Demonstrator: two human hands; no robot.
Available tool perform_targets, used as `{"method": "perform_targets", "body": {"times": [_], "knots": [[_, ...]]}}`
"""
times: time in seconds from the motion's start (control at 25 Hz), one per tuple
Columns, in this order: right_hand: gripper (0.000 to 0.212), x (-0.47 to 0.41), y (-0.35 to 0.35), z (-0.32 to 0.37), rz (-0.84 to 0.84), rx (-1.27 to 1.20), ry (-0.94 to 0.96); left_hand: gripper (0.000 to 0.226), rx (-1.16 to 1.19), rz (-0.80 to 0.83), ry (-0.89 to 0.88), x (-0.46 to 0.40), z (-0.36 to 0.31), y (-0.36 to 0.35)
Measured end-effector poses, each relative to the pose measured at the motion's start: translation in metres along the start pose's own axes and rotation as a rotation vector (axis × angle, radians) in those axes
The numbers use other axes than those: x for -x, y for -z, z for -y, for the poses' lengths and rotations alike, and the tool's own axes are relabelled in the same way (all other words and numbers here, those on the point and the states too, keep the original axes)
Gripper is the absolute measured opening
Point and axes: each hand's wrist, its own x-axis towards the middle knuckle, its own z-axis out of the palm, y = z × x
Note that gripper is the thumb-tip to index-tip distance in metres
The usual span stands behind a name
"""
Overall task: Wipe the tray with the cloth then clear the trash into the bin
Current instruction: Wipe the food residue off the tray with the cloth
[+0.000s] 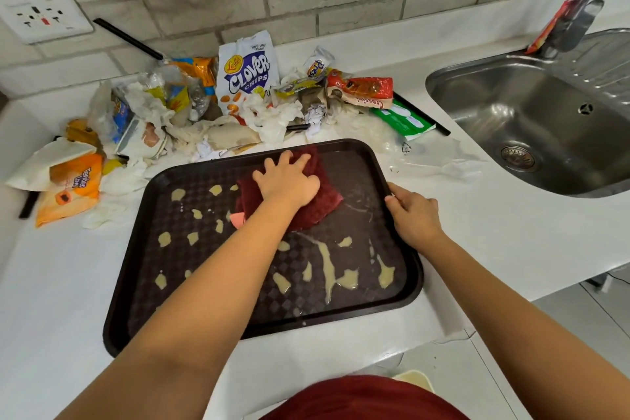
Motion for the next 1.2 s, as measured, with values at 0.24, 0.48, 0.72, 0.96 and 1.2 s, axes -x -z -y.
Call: {"method": "perform_targets", "body": {"times": [0.24, 0.48, 0.72, 0.96, 1.2], "knots": [[0.038, 0.004, 0.001, 0.004, -0.043, -0.048, 0.009, 0.047, -0.027, 0.029, -0.258, 0.009, -0.05, -0.003], [0.036, 0.004, 0.001, 0.005, -0.085, -0.062, -0.008, 0.036, -0.038, -0.032, -0.496, 0.057, -0.025, -0.018], [0.036, 0.004, 0.002, 0.003, -0.042, -0.062, 0.017, 0.04, 0.007, -0.048, -0.166, 0.037, 0.036, -0.015], [0.037, 0.003, 0.001, 0.004, -0.057, -0.078, -0.01, 0.047, -0.023, -0.075, -0.279, 0.021, -0.005, -0.018], [0.036, 0.003, -0.001, 0.003, -0.072, -0.117, -0.029, 0.043, -0.023, -0.087, -0.601, 0.06, -0.038, -0.032]]}}
